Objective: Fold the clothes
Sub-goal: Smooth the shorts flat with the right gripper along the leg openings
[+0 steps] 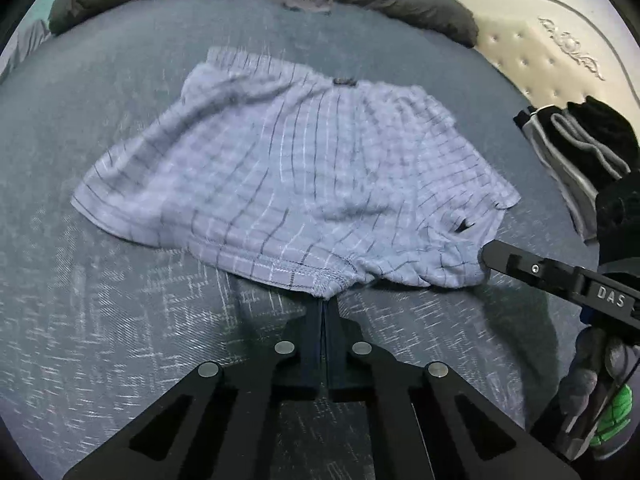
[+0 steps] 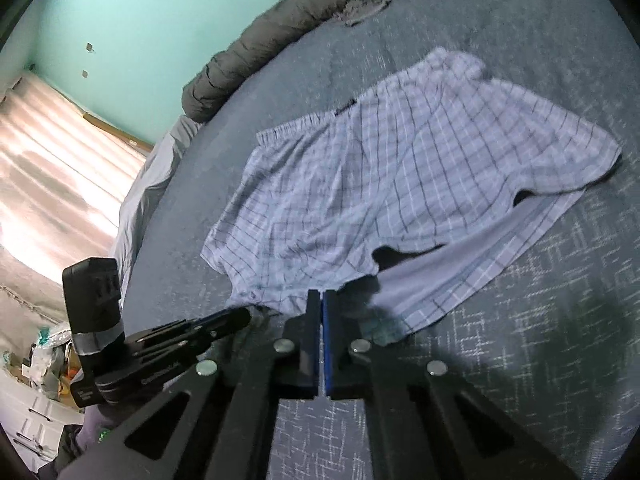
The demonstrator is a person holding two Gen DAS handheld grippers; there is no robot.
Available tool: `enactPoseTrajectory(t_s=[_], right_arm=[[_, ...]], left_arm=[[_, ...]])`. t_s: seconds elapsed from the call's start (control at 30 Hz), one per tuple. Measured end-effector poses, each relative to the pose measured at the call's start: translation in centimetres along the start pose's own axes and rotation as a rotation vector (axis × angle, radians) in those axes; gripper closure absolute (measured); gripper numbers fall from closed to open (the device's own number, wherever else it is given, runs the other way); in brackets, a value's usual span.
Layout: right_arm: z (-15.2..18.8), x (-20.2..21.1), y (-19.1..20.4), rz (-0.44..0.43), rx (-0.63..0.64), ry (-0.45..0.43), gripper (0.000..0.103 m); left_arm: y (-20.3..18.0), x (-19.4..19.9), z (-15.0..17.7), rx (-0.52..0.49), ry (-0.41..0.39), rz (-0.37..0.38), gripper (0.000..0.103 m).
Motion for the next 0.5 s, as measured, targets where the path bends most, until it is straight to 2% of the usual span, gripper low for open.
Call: enactPoseTrajectory(t_s=[0.17, 0.3, 0.43, 0.5], right_arm=[[-0.5, 2.0, 0.3, -0.014, -0.004, -0.049, 0.103], [-0.6, 3.6, 0.4, -0.016, -0.005, -0.077, 0.103], [-0.1, 3.3, -0.1, 0.005, -0.015, -0.055, 0.103], [0.5, 2.3, -0.9, 0.021, -0.035, -0.029, 0.103]], left_arm=[[0.4, 3.5, -0.2, -0.019, -0.043, 0.02, 0.103], [-0.4, 5.1, 0.3, -0.031, -0.048, 0.059, 0.103], [-1.2, 3.7, 1.3, -0.051, -0.007, 0.051, 0.103], [-0.8, 2.4, 1.6, -0.022, 0.024, 0.051, 0.103]])
Point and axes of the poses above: each gripper's, at about its wrist camera, not at the fingertips, and x roughly against the way its jaws point, y to its left, z to its underside, the point moved 5 cm from there along -x, roughly the way its jaws point, and after that the axes turned 1 degree about -z, right-handed, at the moved point
